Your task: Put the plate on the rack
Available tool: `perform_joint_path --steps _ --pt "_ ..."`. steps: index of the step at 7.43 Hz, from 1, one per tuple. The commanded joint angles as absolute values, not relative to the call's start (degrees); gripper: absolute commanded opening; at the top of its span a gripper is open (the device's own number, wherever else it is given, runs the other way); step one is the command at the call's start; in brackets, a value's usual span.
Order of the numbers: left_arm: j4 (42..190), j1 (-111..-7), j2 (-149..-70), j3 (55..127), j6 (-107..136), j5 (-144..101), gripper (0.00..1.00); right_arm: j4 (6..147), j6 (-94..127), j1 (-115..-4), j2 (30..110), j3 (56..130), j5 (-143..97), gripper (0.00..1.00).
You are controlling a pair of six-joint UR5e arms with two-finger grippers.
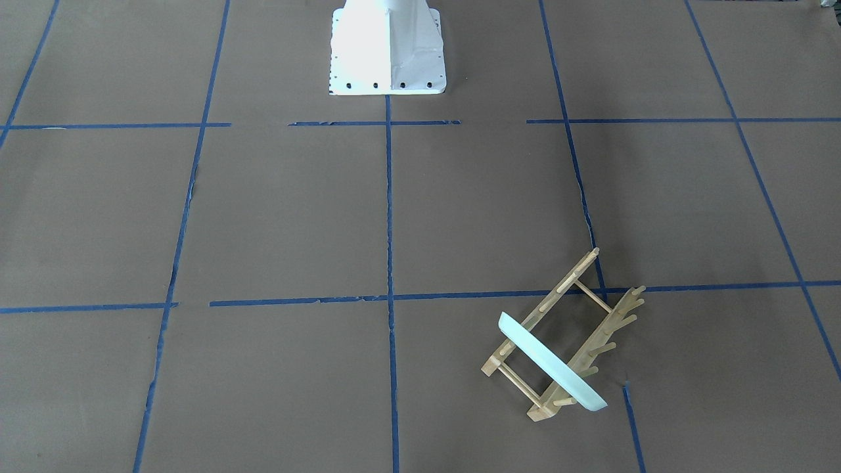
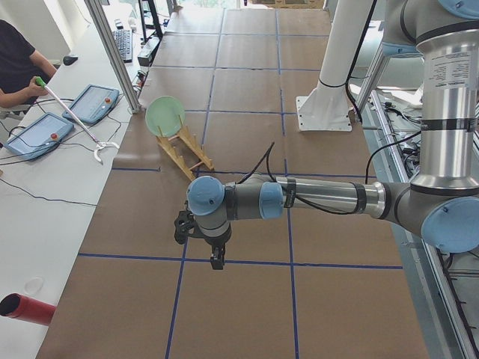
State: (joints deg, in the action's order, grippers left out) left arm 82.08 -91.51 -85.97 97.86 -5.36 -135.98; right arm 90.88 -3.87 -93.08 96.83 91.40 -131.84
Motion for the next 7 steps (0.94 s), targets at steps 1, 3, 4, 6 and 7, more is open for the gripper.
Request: perform_joint_path --steps 1,3,4,6,7 --pt "82.27 -91.58 -85.79 98.09 -5.36 -135.79 1.00 90.88 -3.87 -93.08 96.86 91.41 -131.84 1.00" --pt "82.18 -91.67 -86.75 98.08 -5.36 -135.70 1.00 90.88 -3.87 -93.08 96.86 91.41 -131.84 1.00" --pt "81.92 -91.67 -88.23 97.74 -5.45 -135.62 1.00 90.88 -3.87 -93.08 96.86 91.41 -131.84 1.00" --pt "81.74 -91.84 -88.33 97.47 -5.54 -135.62 1.00 90.88 -3.87 -93.08 96.86 91.41 -131.84 1.00" --pt "81.74 -92.11 -88.24 97.47 -5.54 -135.62 1.00 90.88 -3.87 -93.08 96.77 91.41 -131.84 1.00"
